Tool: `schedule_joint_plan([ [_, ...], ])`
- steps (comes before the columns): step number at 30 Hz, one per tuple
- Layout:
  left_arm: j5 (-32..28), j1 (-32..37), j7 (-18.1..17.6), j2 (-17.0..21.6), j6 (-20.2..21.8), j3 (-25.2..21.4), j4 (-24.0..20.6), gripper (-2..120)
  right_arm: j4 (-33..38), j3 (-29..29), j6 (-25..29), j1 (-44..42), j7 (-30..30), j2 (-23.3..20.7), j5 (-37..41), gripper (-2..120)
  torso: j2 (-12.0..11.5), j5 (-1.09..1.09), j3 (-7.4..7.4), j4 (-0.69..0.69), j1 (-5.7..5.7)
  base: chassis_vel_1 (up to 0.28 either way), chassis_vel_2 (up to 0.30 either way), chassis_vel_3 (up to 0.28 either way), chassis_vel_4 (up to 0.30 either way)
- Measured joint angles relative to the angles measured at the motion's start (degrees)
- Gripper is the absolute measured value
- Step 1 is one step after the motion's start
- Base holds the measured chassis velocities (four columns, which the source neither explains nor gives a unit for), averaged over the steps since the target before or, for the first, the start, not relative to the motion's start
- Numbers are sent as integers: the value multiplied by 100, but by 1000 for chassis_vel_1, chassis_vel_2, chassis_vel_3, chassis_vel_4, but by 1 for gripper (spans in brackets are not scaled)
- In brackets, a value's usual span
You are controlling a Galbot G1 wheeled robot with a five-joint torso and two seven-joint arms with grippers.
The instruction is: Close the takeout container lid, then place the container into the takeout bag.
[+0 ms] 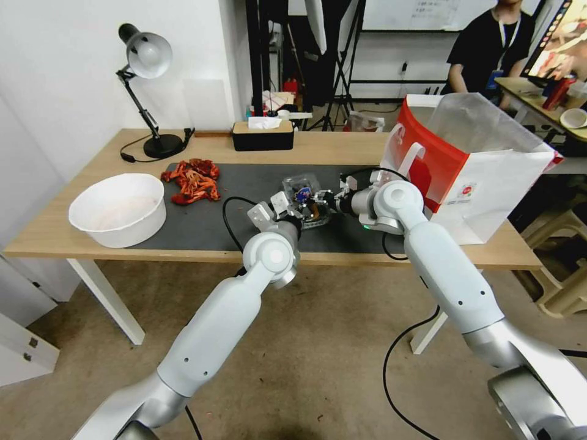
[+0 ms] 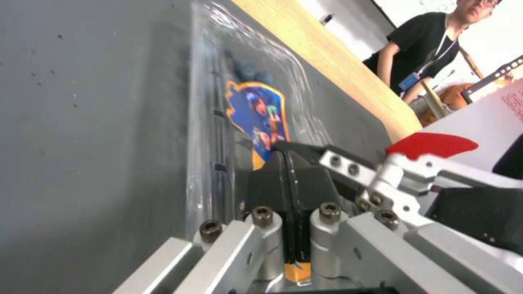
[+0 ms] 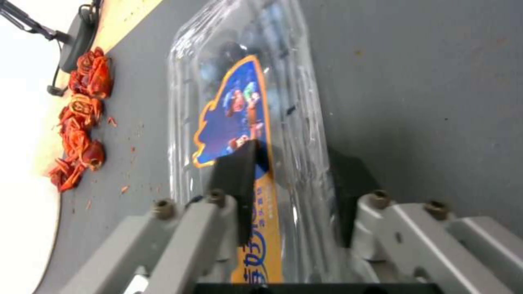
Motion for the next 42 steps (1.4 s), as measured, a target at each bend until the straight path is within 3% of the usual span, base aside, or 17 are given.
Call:
schedule_joint_plan([
  [6,-13,9,38,94,-11,-77,-83,0,1,59,4,-21,32,17,53,0,0,0,0,0,0,0,0,0,0],
  [11,24,120,97,275,-11,-222,-290,0,-3,174,5,-82,10,73,51,0,0,0,0,0,0,0,0,0,0],
  [17,526,673,345,741,53,-688,-926,0,29,285,10,-172,-186,95,5,0,0,-2,0,-1,0,0,0,0,0],
  [20,933,937,468,946,60,-878,-1161,11,31,317,11,-177,-272,117,-11,0,0,-1,0,0,0,0,0,0,0],
  [23,1725,1382,652,1293,54,-1152,-1486,24,20,361,12,-179,-442,157,-73,0,0,-2,0,1,0,0,0,0,0],
  [25,1818,1442,669,1332,52,-1183,-1525,27,15,365,13,-179,-465,162,-84,0,0,-2,0,1,0,0,0,0,0],
  [32,3156,2386,953,1798,-105,-1703,-1926,57,-47,423,19,-144,-720,206,-193,0,0,0,0,0,0,0,0,0,0],
  [33,3156,2386,953,1798,-105,-1703,-1926,57,-47,423,19,-144,-720,206,-193,0,0,0,0,0,0,0,0,0,0],
  [36,3590,3060,1361,1990,-328,-2051,-2114,72,-70,446,22,-117,-787,228,-205,0,1,0,0,0,0,0,0,0,0],
  [42,3785,3905,1732,2031,-510,-2527,-2386,89,-85,458,24,-103,-853,258,-251,0,1,1,0,1,0,0,0,0,0],
])
